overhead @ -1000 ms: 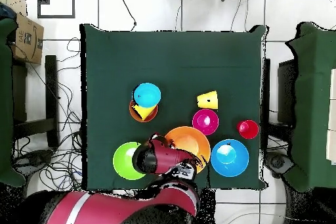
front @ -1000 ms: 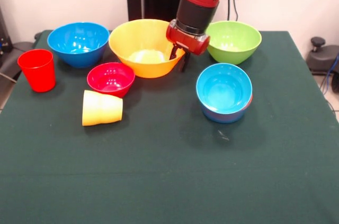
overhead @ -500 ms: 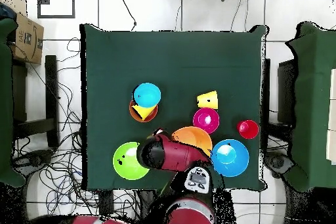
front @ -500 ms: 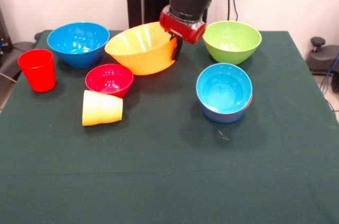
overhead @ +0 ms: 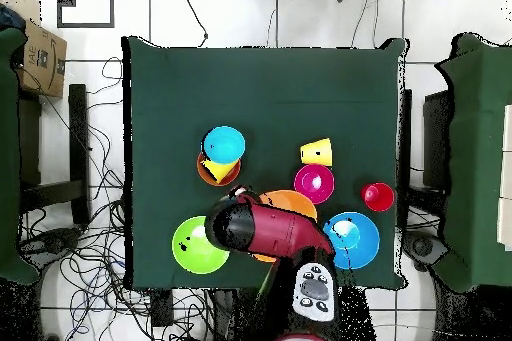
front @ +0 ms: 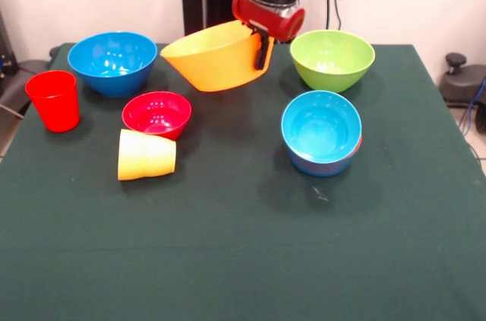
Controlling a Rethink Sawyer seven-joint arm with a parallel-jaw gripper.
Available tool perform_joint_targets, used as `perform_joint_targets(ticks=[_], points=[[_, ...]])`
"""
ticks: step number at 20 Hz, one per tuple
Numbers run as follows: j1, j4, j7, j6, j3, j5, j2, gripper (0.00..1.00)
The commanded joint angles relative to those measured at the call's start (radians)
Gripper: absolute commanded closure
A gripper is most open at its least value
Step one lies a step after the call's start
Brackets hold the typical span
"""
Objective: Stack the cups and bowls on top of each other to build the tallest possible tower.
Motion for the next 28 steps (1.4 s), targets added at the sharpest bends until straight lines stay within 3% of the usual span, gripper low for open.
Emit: perform_joint_targets(ticks=[1,13,28], points=[[0.001,-0.089,0.001,0.177,0.129,0.001,-0.072,1.0],[0.064,-0.233,0.048,0.356,0.092,0.009,-0.08,1.0],[0.163,-0.42,0.138,0.355,0.033,0.017,0.073,1.0]])
